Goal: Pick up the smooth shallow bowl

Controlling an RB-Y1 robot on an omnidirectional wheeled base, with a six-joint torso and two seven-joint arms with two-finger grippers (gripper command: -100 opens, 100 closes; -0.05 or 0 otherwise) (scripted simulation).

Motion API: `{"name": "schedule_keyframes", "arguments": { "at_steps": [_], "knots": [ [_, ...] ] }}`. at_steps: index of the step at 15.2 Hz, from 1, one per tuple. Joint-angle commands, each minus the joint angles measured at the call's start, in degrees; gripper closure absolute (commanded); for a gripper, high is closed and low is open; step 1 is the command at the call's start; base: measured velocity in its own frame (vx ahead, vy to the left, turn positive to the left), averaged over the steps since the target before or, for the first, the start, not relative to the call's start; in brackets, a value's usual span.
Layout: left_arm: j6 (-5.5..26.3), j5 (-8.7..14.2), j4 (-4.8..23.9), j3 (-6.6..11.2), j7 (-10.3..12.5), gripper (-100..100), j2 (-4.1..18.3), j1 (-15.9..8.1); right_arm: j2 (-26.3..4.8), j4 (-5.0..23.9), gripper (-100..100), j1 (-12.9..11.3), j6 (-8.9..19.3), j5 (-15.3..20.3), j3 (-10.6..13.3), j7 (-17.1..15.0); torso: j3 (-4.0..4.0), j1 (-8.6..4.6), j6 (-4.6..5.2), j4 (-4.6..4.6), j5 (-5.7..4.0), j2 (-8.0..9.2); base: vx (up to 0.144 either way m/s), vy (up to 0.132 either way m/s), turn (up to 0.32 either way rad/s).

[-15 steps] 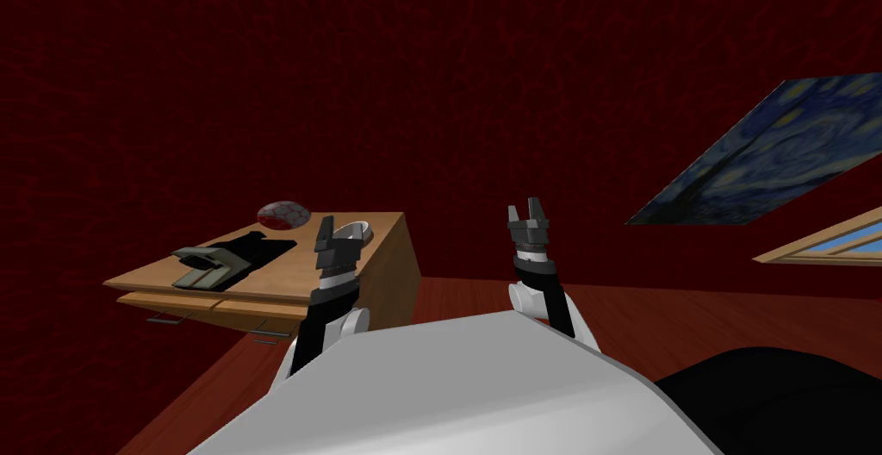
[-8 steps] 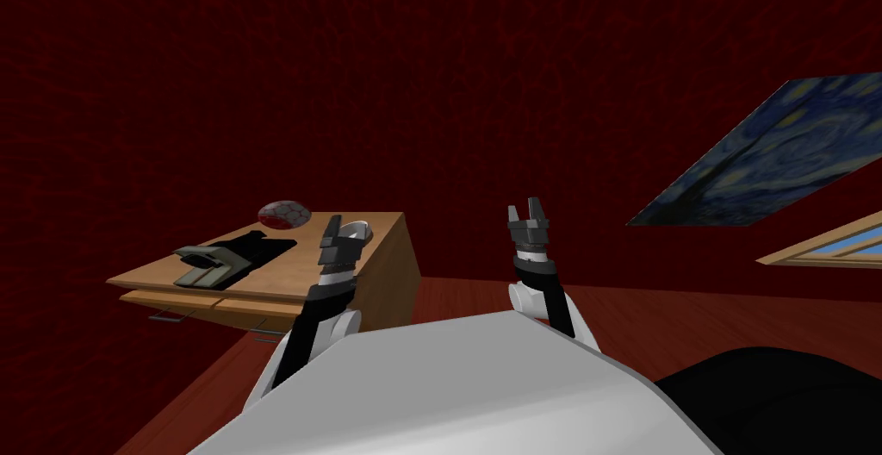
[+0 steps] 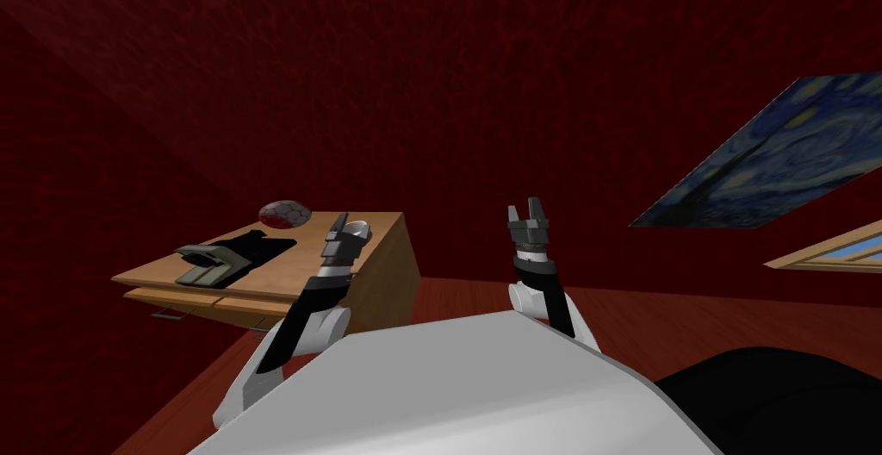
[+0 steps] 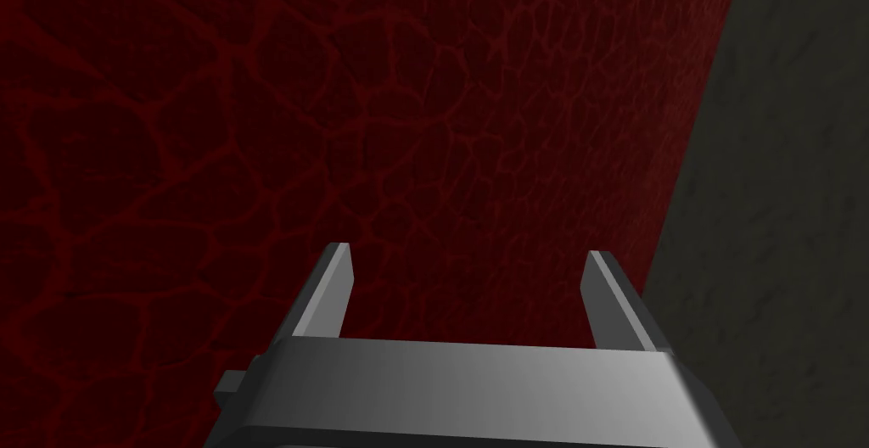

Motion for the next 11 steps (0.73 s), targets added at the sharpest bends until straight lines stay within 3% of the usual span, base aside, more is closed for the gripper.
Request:
{"name": "schedule_keyframes", "arguments": {
  "at_steps": [1,2,4,5,6,7,9,10,11],
  "knots": [
    [2.7,1.5,0.2,0.59,1.0,-100,2.6,-0.5,0.0,0.0,0,0.0,0.0,0.0,0.0,0.0,0.0,0.0,0.0,0.0,0.0,0.0,0.011,-0.026,0.02],
    [4.0,3.5,0.5,1.4,2.2,-100,4.1,-1.4,0.0,0.0,0,0.0,0.0,0.0,0.0,0.0,0.0,0.0,0.0,0.0,0.0,0.0,0.014,-0.027,0.022],
    [5.5,3.5,0.5,1.4,2.2,-100,5.0,-1.4,0.0,0.0,0,0.0,0.0,0.0,0.0,0.0,-0.01,0.0,0.0,-0.01,0.0,-0.02,0.012,-0.021,0.012],
    [7.4,5.6,0.8,2.26,3.4,-100,7.2,-2.2,0.0,0.0,0,0.0,0.0,0.0,0.0,0.0,-0.01,0.01,0.0,-0.01,0.0,-0.01,0.012,-0.018,0.018],
    [8.5,5.6,0.8,2.26,3.4,-100,7.5,-2.2,0.0,0.0,0,0.0,0.0,0.0,0.0,0.0,-0.01,0.02,0.0,0.0,0.0,-0.02,0.013,-0.02,0.02],
    [9.8,7.7,1.2,3.16,4.7,-100,9.3,-3.1,0.0,0.0,0,0.0,0.0,0.0,0.0,0.0,-0.01,0.02,0.0,-0.01,0.01,-0.02,0.02,-0.021,0.024],
    [11.6,7.8,1.2,3.16,4.7,-100,9.9,-3.1,0.0,0.0,0,0.0,0.0,0.0,0.0,0.0,-0.03,0.01,0.0,-0.01,0.0,-0.05,0.022,-0.021,0.016],
    [13.3,10.2,1.6,4.1,6.0,-100,12.1,-4.0,0.0,0.0,0,0.0,0.0,0.0,0.0,0.0,-0.03,0.01,0.0,-0.01,0.01,-0.04,0.022,-0.018,0.02],
    [14.2,10.2,1.6,4.1,6.0,-100,12.3,-4.0,0.0,0.0,0,0.0,0.0,0.0,0.0,0.0,-0.03,0.02,0.0,-0.01,0.0,-0.05,0.024,-0.018,0.021]
  ]
}}
